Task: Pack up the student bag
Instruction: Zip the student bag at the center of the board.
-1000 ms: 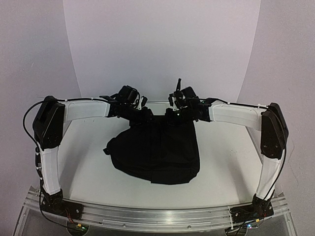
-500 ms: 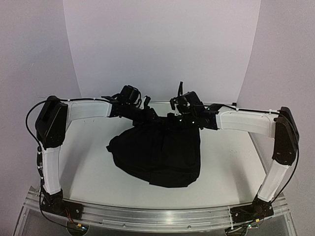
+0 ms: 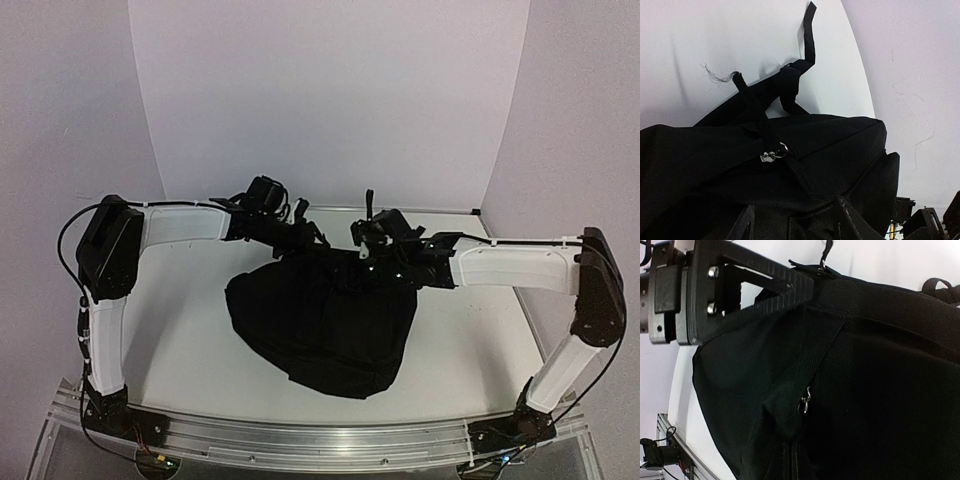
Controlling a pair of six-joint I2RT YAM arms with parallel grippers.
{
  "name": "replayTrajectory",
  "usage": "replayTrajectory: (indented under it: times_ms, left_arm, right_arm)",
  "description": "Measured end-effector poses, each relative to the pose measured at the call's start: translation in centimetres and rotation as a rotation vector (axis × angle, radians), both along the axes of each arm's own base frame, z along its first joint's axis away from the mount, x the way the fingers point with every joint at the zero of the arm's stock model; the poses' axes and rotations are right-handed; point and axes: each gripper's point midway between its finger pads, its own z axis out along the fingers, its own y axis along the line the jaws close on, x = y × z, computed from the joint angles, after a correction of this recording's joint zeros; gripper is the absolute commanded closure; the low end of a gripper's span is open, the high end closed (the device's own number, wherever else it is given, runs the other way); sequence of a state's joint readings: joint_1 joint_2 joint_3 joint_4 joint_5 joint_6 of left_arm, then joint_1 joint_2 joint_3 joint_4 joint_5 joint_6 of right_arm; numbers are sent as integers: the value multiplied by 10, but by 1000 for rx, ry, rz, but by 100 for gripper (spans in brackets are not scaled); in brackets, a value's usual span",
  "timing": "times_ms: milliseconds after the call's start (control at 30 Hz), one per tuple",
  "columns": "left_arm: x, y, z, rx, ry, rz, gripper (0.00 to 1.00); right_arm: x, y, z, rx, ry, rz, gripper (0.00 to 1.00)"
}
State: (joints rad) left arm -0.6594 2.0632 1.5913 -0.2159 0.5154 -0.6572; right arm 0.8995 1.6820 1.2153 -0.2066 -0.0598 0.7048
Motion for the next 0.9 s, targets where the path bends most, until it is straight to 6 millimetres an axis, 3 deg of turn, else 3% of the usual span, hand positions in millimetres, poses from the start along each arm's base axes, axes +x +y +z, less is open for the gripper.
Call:
replayTrajectory:
  times_ms: [200,433,633,900]
  left_arm:
    - [-7,-5,7,8,-58,-38,37]
    - [-39,-14,12,146,-155,-69,44]
    - [-59,-26,22,141,-166,-101,46]
    - [-63,-28,23,123,-134,-100,65]
  right_arm:
    - [-8,-8,10,-2,1,-29,100]
    - [-14,-8,8,-15,12,-27,100]
    - [-14,-8,8,-19,15,-27,100]
    - [-14,-8,8,-18,16,-30,100]
